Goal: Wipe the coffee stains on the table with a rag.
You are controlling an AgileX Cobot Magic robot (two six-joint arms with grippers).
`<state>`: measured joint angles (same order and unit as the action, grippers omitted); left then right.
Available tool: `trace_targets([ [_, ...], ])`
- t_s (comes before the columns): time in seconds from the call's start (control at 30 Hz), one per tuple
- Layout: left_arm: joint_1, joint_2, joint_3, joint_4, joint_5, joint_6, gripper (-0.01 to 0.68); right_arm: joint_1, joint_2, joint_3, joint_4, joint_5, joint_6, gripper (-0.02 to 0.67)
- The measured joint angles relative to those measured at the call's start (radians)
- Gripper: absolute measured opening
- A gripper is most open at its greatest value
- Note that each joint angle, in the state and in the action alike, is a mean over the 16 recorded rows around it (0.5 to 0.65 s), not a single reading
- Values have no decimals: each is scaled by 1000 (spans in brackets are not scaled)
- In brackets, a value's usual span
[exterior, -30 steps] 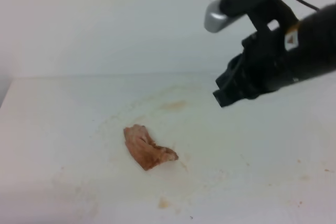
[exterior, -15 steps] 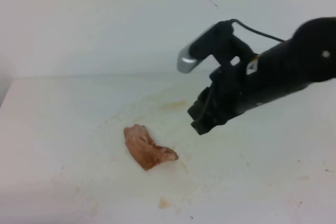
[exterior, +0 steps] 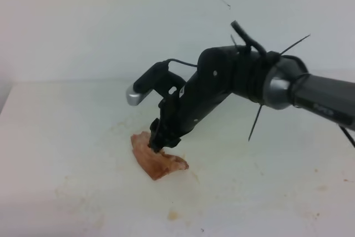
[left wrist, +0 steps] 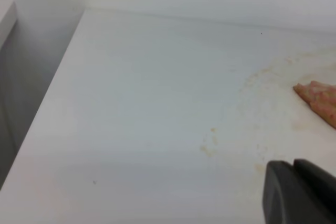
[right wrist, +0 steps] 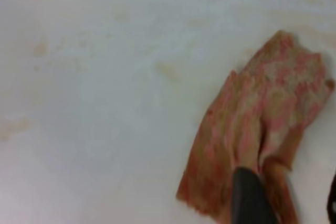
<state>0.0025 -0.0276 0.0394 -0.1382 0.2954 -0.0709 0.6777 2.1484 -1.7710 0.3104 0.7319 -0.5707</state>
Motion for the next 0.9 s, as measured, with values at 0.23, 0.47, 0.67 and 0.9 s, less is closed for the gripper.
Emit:
trace_targets([
  [0.23, 0, 0, 0, 0, 0, 0, 1, 4, 131, -92, -2, 9, 0, 287],
  [0.47, 0, 0, 0, 0, 0, 0, 1, 1, 167, -113, -37, 52, 24, 148],
  [0.67, 0, 0, 0, 0, 0, 0, 1, -15, 116, -102, -107, 103, 76, 37],
  [0.9, 0, 0, 0, 0, 0, 0, 1, -74, -42, 47, -186, 73, 163, 4],
])
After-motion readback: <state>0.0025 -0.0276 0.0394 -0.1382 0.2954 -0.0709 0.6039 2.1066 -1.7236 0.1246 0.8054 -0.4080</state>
